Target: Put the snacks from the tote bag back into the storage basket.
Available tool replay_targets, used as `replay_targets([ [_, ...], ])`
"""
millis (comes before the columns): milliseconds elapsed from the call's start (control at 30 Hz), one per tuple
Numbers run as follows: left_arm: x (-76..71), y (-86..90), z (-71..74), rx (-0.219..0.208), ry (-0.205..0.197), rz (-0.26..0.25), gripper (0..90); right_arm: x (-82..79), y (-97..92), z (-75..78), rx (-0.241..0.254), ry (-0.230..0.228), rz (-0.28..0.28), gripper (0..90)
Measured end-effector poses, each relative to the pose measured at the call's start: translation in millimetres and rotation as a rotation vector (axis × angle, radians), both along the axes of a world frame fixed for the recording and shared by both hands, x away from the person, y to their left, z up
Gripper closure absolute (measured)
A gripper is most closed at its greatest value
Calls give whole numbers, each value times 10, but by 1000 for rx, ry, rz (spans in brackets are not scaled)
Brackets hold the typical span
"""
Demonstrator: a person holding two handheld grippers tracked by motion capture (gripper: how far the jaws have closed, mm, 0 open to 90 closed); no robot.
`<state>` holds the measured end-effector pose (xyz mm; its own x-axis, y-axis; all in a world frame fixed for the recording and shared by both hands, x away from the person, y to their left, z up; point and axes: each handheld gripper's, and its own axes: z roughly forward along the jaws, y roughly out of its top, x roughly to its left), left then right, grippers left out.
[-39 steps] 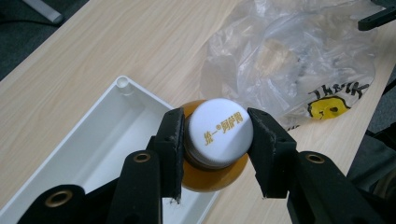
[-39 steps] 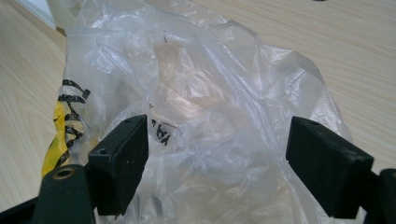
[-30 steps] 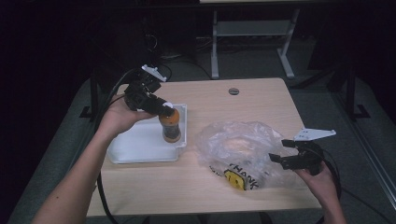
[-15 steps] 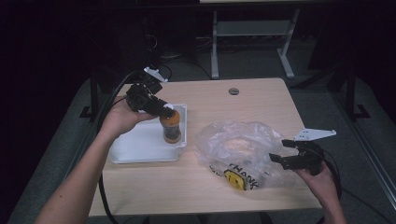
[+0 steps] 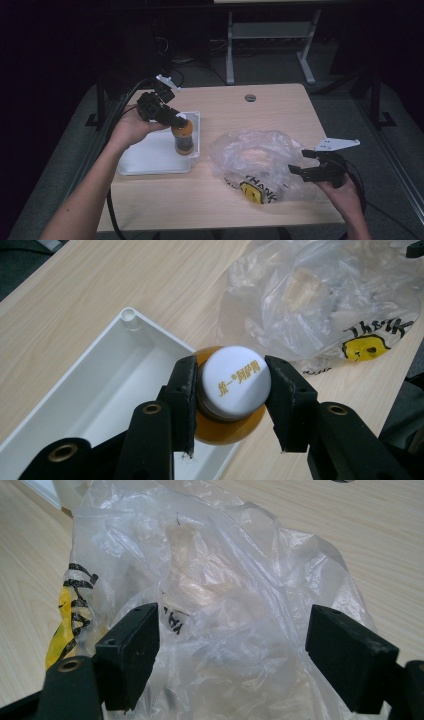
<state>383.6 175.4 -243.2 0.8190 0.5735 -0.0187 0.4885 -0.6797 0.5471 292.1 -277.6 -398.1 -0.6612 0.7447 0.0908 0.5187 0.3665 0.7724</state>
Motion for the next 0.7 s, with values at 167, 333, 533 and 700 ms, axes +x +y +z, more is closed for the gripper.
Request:
replay_targets([
  [167, 10, 1, -42, -1, 6, 5, 587, 5, -1, -8, -2, 1, 2, 212],
  [333, 32, 9, -105, 1, 18, 7, 587, 7, -6, -12, -4, 4, 0, 215],
  [533, 47, 13, -152, 2, 24, 11, 587, 8, -11, -14, -4, 3, -1, 217],
  [700, 55, 7, -190, 6, 27, 10, 587, 6, -20, -12, -4, 4, -3, 217],
])
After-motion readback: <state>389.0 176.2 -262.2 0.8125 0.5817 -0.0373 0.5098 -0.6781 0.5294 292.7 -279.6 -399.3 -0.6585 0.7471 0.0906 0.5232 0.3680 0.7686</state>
